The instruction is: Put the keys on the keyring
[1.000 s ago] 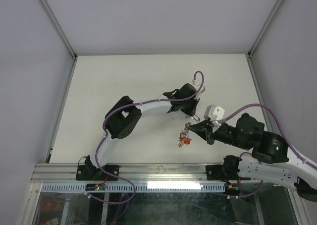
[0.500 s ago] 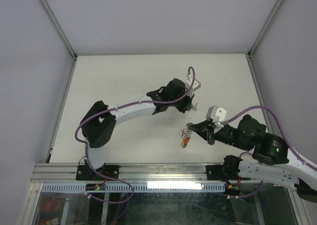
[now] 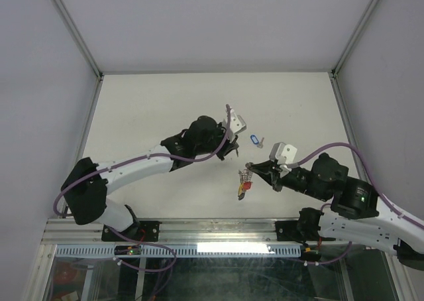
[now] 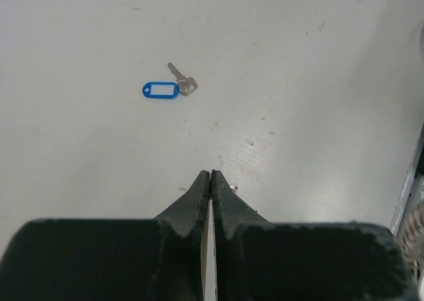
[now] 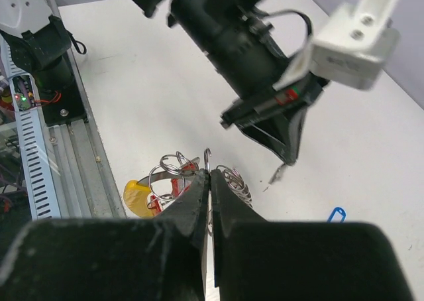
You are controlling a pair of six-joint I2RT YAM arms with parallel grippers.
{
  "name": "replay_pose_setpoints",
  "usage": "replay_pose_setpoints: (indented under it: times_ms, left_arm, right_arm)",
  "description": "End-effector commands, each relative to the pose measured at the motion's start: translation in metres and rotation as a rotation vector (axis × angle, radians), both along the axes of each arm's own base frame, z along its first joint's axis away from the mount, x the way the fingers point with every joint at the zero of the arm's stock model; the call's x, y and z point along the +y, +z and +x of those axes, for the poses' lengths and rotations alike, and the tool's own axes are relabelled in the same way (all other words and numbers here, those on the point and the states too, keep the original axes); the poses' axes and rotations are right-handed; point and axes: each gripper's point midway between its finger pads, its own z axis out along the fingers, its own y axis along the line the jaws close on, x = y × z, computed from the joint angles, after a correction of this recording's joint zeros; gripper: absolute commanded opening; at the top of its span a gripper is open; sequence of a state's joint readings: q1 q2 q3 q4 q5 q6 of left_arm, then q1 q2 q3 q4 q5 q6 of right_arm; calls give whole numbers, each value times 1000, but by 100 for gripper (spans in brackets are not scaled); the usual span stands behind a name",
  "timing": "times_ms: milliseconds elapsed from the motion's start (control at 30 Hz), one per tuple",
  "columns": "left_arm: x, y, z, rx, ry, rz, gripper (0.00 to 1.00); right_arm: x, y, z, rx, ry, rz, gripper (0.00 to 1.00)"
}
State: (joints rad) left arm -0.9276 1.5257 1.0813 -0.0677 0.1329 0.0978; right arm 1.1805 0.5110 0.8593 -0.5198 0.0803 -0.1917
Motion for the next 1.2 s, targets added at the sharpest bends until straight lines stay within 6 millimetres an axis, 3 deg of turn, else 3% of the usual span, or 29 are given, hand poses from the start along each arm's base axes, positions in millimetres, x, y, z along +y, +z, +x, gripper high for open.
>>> replay_pose_setpoints:
  times_ms: [0,267,433,667,867,1167]
  left_arm:
    - [22,68,-1,-234,20,-190,0]
    - [67,99,-27,-384,35,-331,0]
    - [92,118,-46,-465,43,-430,0]
    - [101,127,-87,-552,-132,-475,0]
    - [109,138,-106,-565,-184,-560,0]
    - [124,146,-109,-520,-314,-669,0]
  right_arm:
    - [11,21,5,-40,-1,49,0]
    - [38,3,-3,-4,110,-23,0]
    - [60,2,-11,3,203,-37,0]
    - [81,8,-22,-23,332,-32,0]
    - [86,11,-17,0,411,12,0]
    - [76,26,-11,32,560,129,0]
